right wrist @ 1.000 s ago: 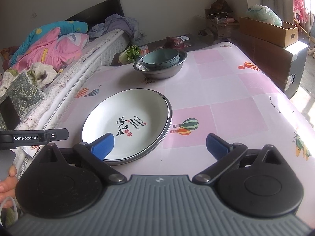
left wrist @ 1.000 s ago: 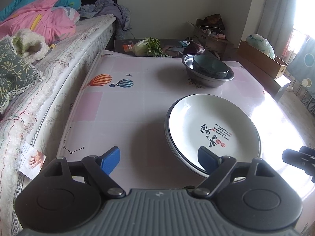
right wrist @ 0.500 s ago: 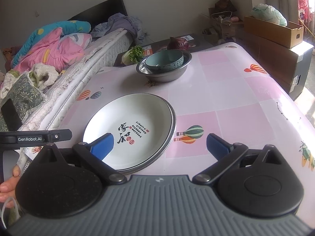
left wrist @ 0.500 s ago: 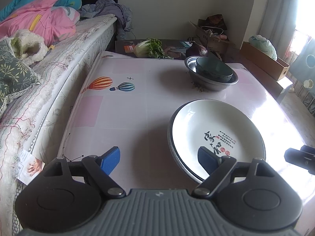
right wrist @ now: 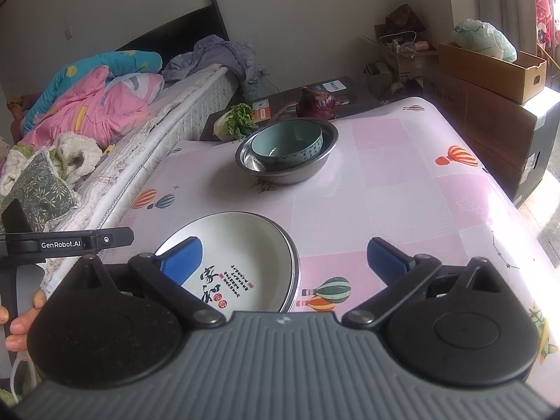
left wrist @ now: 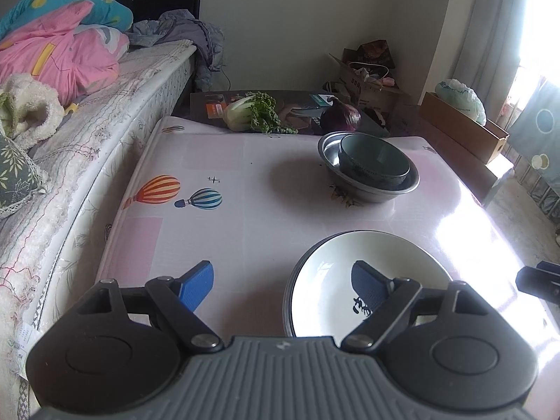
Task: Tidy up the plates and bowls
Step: 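Move both grippers to the rim of the steel bowls holding the green bowl, then close both grippers on the steel bowl rim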
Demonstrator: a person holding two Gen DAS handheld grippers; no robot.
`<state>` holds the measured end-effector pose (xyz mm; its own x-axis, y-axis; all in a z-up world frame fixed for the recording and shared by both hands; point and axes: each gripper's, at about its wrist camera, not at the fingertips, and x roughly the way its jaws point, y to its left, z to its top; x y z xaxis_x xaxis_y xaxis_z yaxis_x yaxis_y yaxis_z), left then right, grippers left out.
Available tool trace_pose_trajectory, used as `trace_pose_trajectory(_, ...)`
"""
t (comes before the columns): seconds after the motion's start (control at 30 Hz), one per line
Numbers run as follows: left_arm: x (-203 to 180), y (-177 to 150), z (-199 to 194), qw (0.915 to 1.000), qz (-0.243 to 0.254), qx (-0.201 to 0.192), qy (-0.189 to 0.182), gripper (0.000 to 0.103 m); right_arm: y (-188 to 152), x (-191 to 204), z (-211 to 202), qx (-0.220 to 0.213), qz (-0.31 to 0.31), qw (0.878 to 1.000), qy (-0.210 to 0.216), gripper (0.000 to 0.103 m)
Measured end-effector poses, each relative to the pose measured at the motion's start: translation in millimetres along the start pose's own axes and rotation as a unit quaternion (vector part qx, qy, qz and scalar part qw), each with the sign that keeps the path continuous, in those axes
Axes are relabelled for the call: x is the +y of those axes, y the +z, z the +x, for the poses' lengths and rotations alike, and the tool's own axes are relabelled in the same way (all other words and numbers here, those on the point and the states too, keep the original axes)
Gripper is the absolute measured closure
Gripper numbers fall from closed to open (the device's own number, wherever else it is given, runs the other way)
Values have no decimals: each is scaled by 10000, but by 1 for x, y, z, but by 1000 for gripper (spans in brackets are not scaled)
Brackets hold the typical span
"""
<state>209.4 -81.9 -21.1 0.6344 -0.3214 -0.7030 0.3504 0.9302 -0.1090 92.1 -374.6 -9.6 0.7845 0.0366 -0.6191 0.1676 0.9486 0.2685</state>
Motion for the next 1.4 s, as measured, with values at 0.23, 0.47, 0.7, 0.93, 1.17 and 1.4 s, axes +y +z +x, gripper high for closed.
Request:
trace_pose_trajectory(0.23,0,31,14,9999,47,-106,29,16,34,-18,12,-76,25,10000,51,2)
trace_pose_trajectory(0.47,6,69,32,9999,-4,-122,-79,16,75,-34,39,-72,32,9999,141,2)
trace_pose_trajectory(0.7,2,110,72,9995,-11,-13,-312,19,114,-61,91,94,210,9997,125,3)
trace_pose_trajectory(0.93,-19,136,127,9983,67,223,-533,37,134,-91,159,464,585,9971,134,20)
trace_pose_trajectory(1.17,-27,145,177,9966,-5,590,-578,69,141,-117,224,921,1086,9896,223,52)
trace_pose_trajectory(1.4,-30,144,204,9949,22,847,-554,80,138,-115,258,1228,1160,9849,375,67)
